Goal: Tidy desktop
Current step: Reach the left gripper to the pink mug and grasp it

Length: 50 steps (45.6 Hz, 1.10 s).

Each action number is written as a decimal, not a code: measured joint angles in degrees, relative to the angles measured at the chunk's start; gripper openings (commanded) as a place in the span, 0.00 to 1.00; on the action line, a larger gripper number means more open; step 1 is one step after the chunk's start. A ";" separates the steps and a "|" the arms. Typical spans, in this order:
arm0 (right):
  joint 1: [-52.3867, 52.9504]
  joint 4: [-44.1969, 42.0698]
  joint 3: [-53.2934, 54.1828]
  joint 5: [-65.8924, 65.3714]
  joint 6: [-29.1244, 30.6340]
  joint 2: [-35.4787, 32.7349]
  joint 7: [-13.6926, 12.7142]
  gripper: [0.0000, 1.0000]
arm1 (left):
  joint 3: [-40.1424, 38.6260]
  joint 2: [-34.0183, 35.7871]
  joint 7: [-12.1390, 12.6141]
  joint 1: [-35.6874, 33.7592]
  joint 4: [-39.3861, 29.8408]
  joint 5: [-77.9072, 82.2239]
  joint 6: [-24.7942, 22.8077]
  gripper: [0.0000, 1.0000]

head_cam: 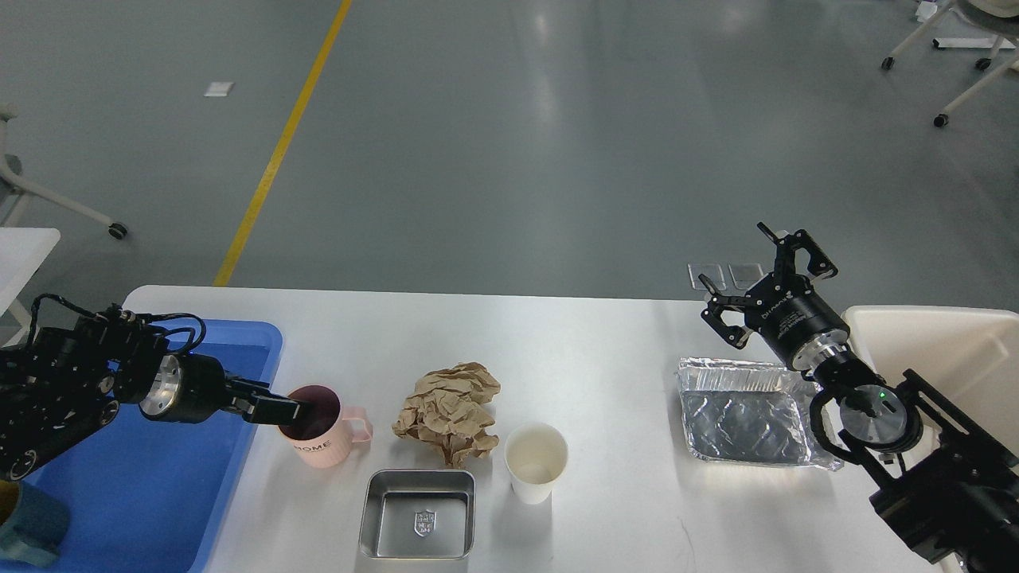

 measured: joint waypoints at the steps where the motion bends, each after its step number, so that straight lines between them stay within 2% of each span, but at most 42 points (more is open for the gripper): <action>1: 0.00 0.00 0.00 0.00 0.00 -0.01 0.00 1.00 | 0.07 -0.12 -0.07 0.01 0.13 0.02 0.08 0.86; 5: -0.01 0.00 0.00 0.00 0.00 -0.02 0.00 1.00 | 0.68 -0.40 -0.72 0.01 0.43 0.07 0.71 0.74; 8: -0.06 0.00 0.00 0.00 0.00 -0.03 0.00 1.00 | 1.42 -0.57 -1.99 0.01 0.69 0.11 1.96 0.71; 13: -0.09 0.00 0.00 0.00 0.00 -0.02 0.00 1.00 | 3.59 -0.83 -4.01 -0.26 1.45 0.16 4.01 0.57; 21: -0.16 -0.03 0.00 -0.04 0.00 -0.02 0.00 1.00 | 5.94 -0.86 -5.10 -0.58 1.93 0.11 5.92 0.30; 24: -0.17 -0.08 0.00 -0.07 0.00 -0.02 0.00 1.00 | 6.01 -0.81 -5.37 -0.58 2.01 0.10 6.14 0.28; 39: -0.35 -0.10 0.00 -0.10 0.00 -0.02 0.00 1.00 | 6.13 -0.40 -7.55 -0.58 2.77 0.08 6.61 0.03; 50: -0.36 -0.10 0.00 -0.10 0.00 -0.02 0.00 1.00 | 6.19 -0.18 -8.86 0.02 2.85 0.08 6.99 0.00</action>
